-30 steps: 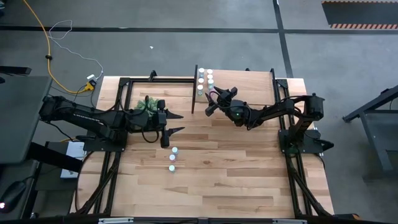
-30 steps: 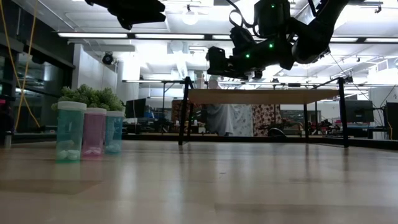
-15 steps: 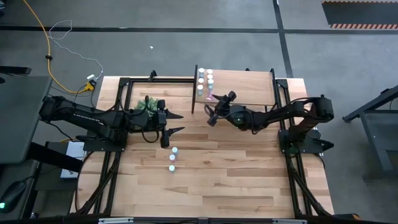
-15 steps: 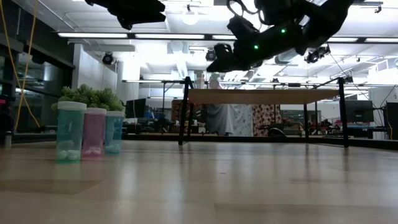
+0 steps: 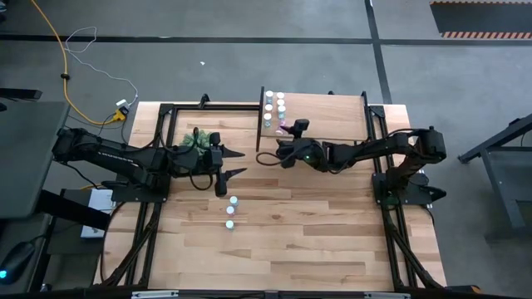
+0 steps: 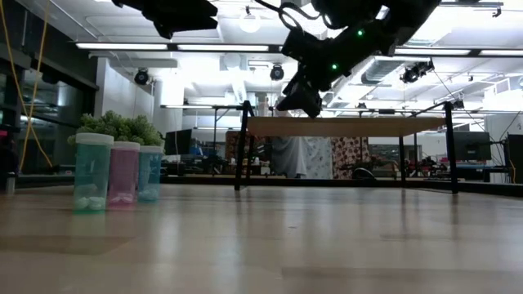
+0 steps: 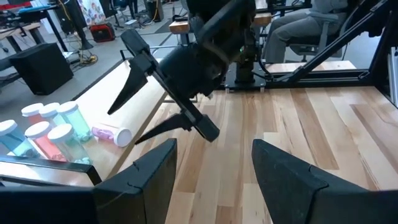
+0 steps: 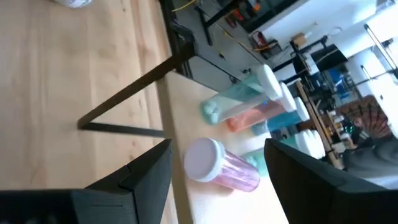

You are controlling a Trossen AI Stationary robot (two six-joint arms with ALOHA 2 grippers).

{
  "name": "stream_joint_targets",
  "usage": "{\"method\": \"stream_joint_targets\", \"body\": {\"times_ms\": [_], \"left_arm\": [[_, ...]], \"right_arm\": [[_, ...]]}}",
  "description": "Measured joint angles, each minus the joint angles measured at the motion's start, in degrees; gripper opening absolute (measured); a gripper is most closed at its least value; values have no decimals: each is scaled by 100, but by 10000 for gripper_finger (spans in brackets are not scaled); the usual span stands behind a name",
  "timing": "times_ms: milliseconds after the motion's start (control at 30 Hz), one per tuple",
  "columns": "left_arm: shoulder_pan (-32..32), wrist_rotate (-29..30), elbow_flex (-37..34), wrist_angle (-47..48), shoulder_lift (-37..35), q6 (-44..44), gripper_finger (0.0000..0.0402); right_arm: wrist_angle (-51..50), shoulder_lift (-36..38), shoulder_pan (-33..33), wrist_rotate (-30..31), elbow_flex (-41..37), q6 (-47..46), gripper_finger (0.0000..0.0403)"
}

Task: Pick and place medicine bottles onto shelf by color
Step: Put the transparent pink medicine bottle on the shelf

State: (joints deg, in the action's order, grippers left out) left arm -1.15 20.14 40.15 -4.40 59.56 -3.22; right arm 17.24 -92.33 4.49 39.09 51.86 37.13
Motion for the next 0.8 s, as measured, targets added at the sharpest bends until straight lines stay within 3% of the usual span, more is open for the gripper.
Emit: {"method": "stream_joint_targets", "body": {"times_ms": [600, 800], "left_arm": [[-2, 0, 0, 0, 1, 0, 200], [-1, 0, 0, -12, 1, -2, 200]], "right_arm": [[-280, -186, 308, -772, 45, 579, 243], [-186, -251, 339, -768, 52, 583, 243]]}}
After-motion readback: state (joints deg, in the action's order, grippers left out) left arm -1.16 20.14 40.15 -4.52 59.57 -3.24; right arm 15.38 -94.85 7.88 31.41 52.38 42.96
